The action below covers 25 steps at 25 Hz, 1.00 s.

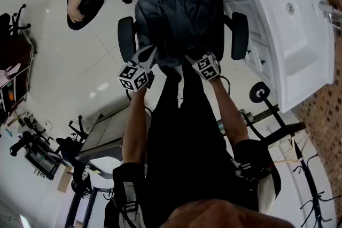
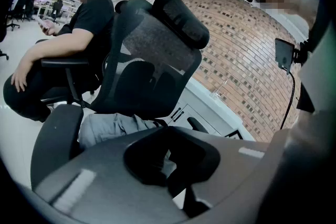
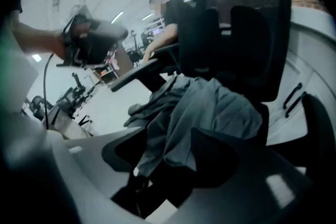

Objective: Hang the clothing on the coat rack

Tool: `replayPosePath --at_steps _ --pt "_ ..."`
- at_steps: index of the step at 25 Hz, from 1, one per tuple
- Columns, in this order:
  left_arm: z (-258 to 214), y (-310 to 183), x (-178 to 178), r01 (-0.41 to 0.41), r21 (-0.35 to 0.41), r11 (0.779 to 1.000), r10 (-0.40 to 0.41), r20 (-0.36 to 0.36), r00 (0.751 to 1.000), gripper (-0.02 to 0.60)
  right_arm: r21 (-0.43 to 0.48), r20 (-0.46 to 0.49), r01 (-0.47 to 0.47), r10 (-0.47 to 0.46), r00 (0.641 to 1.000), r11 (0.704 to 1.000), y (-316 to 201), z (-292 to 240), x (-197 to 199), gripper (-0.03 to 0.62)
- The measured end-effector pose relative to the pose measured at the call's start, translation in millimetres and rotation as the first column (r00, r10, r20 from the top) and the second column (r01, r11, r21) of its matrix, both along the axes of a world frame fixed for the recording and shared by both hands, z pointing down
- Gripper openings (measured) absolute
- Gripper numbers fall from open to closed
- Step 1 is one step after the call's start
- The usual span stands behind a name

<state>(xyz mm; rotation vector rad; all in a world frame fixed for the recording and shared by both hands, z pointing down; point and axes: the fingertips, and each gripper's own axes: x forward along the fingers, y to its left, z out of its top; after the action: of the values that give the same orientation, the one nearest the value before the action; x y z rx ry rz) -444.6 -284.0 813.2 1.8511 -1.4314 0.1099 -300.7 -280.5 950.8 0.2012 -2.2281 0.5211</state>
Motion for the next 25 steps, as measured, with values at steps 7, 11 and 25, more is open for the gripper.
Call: replayPosePath --at_steps 7,11,25 --pt "1.0 -2.0 12.1 -0.030 -0.019 0.999 0.031 0.020 0.999 0.003 0.052 0.038 -0.122 0.120 0.992 0.991 -139.9 43.2 -59.1 0.219" --pt "-11.3 4.0 14.0 -0.055 -0.017 0.998 0.055 0.049 0.997 0.003 -0.031 -0.089 -0.003 0.000 0.996 1.000 -143.8 91.6 -81.6 0.139" --pt "-73.8 -66.9 12.1 -0.519 -0.002 0.855 0.430 0.563 0.706 0.003 0.521 -0.009 0.495 -0.575 0.818 0.695 -18.1 -205.5 -72.3 0.012"
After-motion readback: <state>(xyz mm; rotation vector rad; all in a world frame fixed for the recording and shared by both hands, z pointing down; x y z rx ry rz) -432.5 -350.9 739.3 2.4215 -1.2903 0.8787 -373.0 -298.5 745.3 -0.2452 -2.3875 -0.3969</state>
